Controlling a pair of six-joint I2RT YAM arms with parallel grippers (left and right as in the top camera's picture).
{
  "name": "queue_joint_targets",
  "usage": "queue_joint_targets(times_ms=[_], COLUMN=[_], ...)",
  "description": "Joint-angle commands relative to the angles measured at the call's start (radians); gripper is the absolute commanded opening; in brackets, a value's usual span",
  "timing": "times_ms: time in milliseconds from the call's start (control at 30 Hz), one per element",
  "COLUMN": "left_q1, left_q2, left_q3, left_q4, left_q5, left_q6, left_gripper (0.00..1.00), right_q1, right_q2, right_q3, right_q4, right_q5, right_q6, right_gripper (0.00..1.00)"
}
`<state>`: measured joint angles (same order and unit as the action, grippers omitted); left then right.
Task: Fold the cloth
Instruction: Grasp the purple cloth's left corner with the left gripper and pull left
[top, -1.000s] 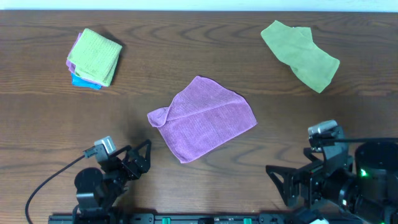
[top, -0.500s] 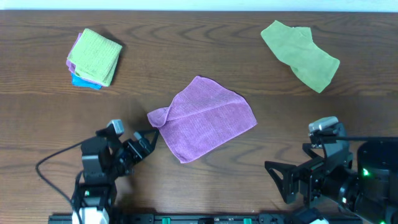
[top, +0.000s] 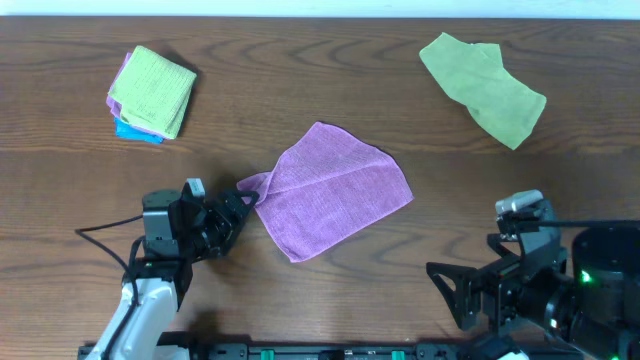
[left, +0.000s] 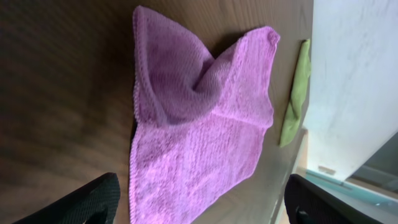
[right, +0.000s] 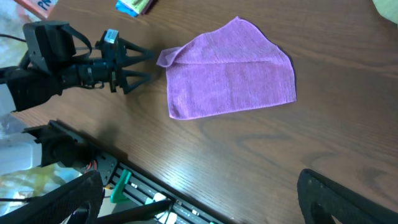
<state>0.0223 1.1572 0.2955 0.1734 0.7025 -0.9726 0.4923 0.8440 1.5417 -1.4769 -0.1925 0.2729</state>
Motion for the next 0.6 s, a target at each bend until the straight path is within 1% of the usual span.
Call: queue_joint_targets(times_ms=[0,33,67,133,367,567], left_q1=[-0.005,-0.005,-0.006,-0.018,-0.069,-0.069], left_q2=[0.048,0.062,0.076,0.098,0.167,0.184], left_q3=[0.023,0.024,0.026,0.033,0.066,0.075], left_q4=[0.044,0.065,0.076,0.075,0.079,0.078], left_q5=[0.018,0.031,0.035,0.032,-0.002,-0.045], left_q6=[-0.079,-0.089,-0.108,-0.117,-0.117,-0.115], left_gripper=[0.83,0.81,0.74,0.69,0.69,0.63], right_q1=[0.006,0.006,0.006,0.006,0.006,0.006], right_q2=[0.000,0.000,0.000,0.000,0.000,0.000], right_q3=[-0.002,-0.002,-0.002,-0.002,-0.002,-0.002], right_q4=[-0.001,-0.001,-0.002,-0.002,-0.006,-0.027], right_q5=[-0.005,-0.002,0.002,0.005,0.005,0.005], right_q6=[-0.017,-0.017,-0.017,-0.017,-0.017,-0.017], right_gripper=[0.99,0.99,0.99,0.99,0.99,0.99])
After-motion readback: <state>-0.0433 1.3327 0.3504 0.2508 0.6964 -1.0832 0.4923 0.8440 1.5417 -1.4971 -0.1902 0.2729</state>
